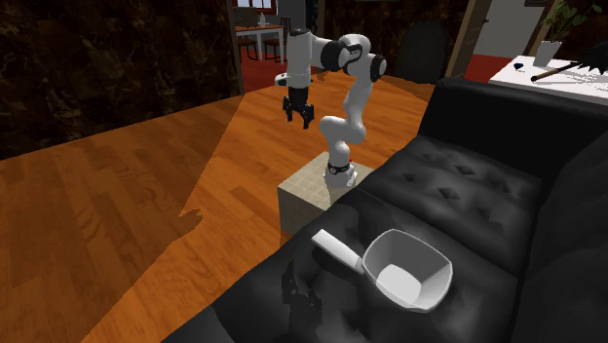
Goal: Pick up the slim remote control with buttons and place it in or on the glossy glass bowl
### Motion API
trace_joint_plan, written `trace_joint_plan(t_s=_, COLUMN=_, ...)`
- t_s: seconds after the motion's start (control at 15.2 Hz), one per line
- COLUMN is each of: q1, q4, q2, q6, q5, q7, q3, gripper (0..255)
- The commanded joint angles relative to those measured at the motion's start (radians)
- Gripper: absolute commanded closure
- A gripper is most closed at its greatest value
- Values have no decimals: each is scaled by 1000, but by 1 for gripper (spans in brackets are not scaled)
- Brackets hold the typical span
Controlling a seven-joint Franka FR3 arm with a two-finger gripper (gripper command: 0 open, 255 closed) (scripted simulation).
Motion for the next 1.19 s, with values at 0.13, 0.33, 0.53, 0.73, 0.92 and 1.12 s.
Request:
trace_joint_plan(t_s=0.13, q1=28, q4=2, q2=57, q6=55, q5=-1, q7=-50, q3=-7, gripper=0)
trace_joint_plan(t_s=0.33, q1=70, q4=13, q2=145, q6=134, q5=1, q7=-124, q3=-15, gripper=0)
trace_joint_plan(t_s=0.53, q1=111, q4=32, q2=234, q6=206, q5=7, q7=-199, q3=-19, gripper=0)
trace_joint_plan(t_s=0.73, q1=149, q4=57, q2=324, q6=271, q5=15, q7=-273, q3=-19, gripper=0)
trace_joint_plan(t_s=0.92, q1=186, q4=87, q2=413, q6=330, q5=26, q7=-347, q3=-14, gripper=0)
trace_joint_plan(t_s=1.12, q1=220, q4=122, q2=499, q6=382, q5=37, q7=-420, q3=-5, gripper=0)
